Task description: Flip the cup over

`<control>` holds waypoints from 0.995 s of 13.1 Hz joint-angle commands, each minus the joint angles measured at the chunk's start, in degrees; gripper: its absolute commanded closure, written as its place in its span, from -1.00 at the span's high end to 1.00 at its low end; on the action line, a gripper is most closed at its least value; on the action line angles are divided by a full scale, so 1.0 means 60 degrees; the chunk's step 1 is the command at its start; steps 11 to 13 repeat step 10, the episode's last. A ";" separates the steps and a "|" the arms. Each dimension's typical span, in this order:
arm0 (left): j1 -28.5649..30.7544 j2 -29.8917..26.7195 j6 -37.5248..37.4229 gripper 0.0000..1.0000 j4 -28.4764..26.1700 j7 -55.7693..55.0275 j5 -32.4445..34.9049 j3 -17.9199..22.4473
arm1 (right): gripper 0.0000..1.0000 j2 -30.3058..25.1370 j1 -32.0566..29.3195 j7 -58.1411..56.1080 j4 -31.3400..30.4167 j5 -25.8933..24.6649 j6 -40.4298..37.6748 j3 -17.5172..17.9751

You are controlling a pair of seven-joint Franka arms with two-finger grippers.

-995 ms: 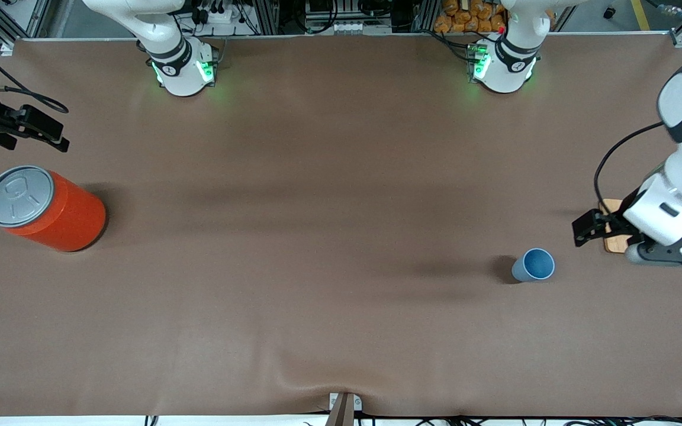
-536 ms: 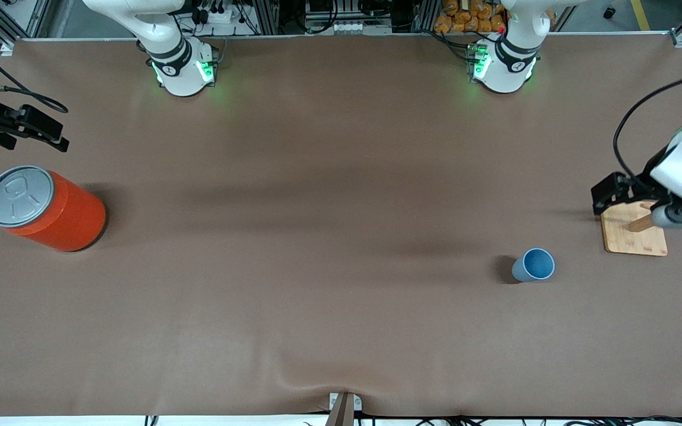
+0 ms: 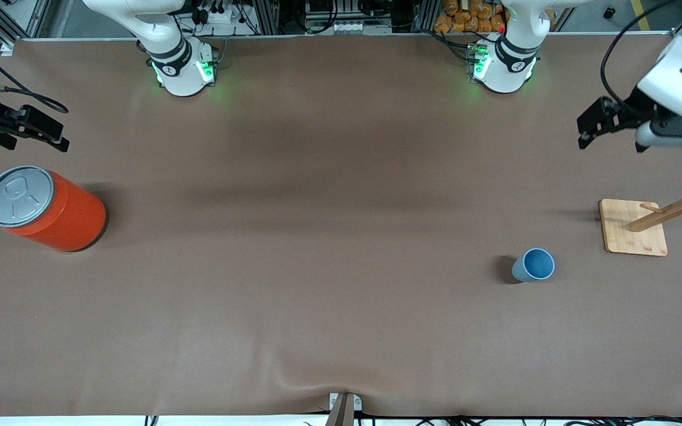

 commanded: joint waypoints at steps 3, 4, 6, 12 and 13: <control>-0.1123 -0.0489 -0.0659 1.00 -0.0421 0.0151 -0.0056 0.1392 | 1.00 -0.0256 0.0028 -0.0099 -0.0220 0.0115 -0.0039 -0.0026; -0.1125 -0.0533 -0.0673 1.00 -0.0493 0.0152 -0.0041 0.1380 | 1.00 -0.0256 0.0028 -0.0099 -0.0205 0.0115 -0.0039 -0.0026; -0.1125 -0.0563 -0.0673 1.00 -0.0436 0.0195 -0.0012 0.1365 | 1.00 -0.0242 0.0042 -0.0099 -0.0205 0.0115 -0.0024 -0.0026; -0.1095 -0.0416 -0.0673 1.00 -0.0143 0.0049 0.0003 0.1351 | 1.00 -0.0242 -0.0001 -0.0099 -0.0205 0.0115 -0.0039 -0.0026; -0.1095 -0.0416 -0.0673 1.00 -0.0143 0.0049 0.0003 0.1351 | 1.00 -0.0242 -0.0001 -0.0099 -0.0205 0.0115 -0.0039 -0.0026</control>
